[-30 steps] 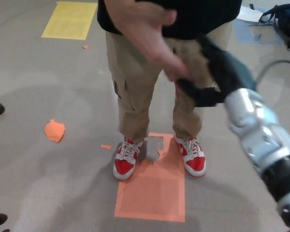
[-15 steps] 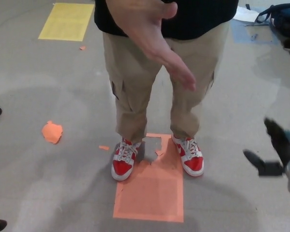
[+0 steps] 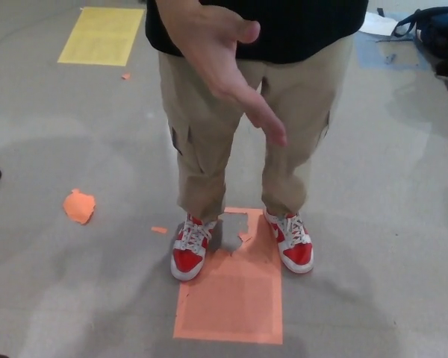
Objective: The robot extends its right arm to grab a person's hand and shakes it
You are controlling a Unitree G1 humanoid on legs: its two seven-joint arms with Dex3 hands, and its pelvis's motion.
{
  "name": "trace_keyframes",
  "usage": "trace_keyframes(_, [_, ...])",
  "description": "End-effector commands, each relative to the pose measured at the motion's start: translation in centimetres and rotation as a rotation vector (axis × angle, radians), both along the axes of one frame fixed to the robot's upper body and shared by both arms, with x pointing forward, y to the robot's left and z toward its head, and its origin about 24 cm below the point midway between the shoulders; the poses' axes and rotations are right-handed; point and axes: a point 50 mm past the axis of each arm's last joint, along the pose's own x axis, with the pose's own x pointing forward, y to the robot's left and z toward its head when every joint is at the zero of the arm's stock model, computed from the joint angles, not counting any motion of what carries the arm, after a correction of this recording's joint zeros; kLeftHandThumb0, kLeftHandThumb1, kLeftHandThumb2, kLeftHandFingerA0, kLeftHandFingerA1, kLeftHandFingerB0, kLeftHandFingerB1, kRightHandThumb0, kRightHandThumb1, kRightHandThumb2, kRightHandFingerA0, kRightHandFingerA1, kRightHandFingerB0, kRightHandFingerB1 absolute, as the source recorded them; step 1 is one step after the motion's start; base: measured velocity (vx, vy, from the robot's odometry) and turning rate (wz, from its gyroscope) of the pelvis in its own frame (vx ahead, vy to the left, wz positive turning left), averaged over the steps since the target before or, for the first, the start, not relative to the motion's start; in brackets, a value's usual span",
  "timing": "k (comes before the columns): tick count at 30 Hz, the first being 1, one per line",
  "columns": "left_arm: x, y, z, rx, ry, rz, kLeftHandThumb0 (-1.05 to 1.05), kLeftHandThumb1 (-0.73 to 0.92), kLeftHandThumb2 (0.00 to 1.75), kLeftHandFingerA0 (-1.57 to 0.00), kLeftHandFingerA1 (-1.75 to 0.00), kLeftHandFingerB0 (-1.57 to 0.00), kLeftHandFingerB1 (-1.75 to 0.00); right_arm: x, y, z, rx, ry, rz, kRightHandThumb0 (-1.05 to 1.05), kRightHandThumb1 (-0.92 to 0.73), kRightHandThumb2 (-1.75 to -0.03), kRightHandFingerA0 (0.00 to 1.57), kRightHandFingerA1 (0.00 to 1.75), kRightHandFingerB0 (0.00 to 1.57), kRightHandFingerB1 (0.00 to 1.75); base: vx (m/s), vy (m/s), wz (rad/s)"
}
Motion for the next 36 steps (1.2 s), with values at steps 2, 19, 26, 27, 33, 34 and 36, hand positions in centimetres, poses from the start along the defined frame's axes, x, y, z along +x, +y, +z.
trace_keyframes(2, [0.0,-0.2,-0.1,0.003,-0.001,-0.009,-0.79,0.77,1.04,-0.04,-0.25,-0.04,-0.23,0.0,-0.7,0.4,0.105,0.076,-0.010,-0.82,-0.84,-1.20,0.00,0.15,0.00,0.17,0.00,0.000,0.00])
trace_keyframes(19, [-1.0,-0.7,-0.9,0.017,0.044,-0.045,-0.74,0.75,1.03,-0.04,-0.31,-0.04,-0.27,-2.6,-1.3,-0.7,0.134,0.152,-0.038,-0.82,-0.83,-1.18,0.00,0.21,0.03,0.20,0.00,0.000,0.00])
trace_keyframes(26, [-0.1,-0.7,-0.5,0.006,0.027,-0.035,-0.79,0.78,1.04,-0.04,-0.24,-0.04,-0.22,-1.5,-1.3,-0.1,0.124,0.132,-0.047,-0.84,-0.92,-0.79,0.01,0.24,0.05,0.23,0.00,0.000,0.00])
trace_keyframes(27, [0.1,-0.8,-0.5,0.007,0.026,-0.030,-0.79,0.78,1.04,-0.04,-0.24,-0.04,-0.22,-1.2,-1.3,0.0,0.119,0.134,-0.038,-0.84,-0.92,-0.79,0.01,0.24,0.05,0.23,0.00,0.000,0.00])
trace_keyframes(33, [0.6,-0.7,-0.2,0.023,0.008,-0.033,-0.78,0.77,1.04,-0.06,-0.28,-0.06,-0.25,-0.6,-1.2,0.4,0.170,0.097,-0.092,-0.80,-0.92,-0.76,0.00,0.24,0.03,0.21,0.00,0.000,0.00])
trace_keyframes(34, [0.9,-0.7,0.0,0.023,0.002,-0.033,-0.77,0.76,1.03,-0.06,-0.29,-0.05,-0.26,-0.4,-1.2,0.5,0.174,0.092,-0.099,-0.82,-0.79,-1.14,0.02,0.28,0.05,0.21,0.00,0.000,0.00])
trace_keyframes(36, [1.2,-0.7,0.2,0.015,-0.016,-0.031,-0.73,0.74,1.02,-0.04,-0.31,-0.04,-0.28,-0.1,-1.1,0.7,0.185,0.095,-0.098,-0.79,-0.79,-1.15,0.01,0.28,0.03,0.21,0.00,0.000,0.00])
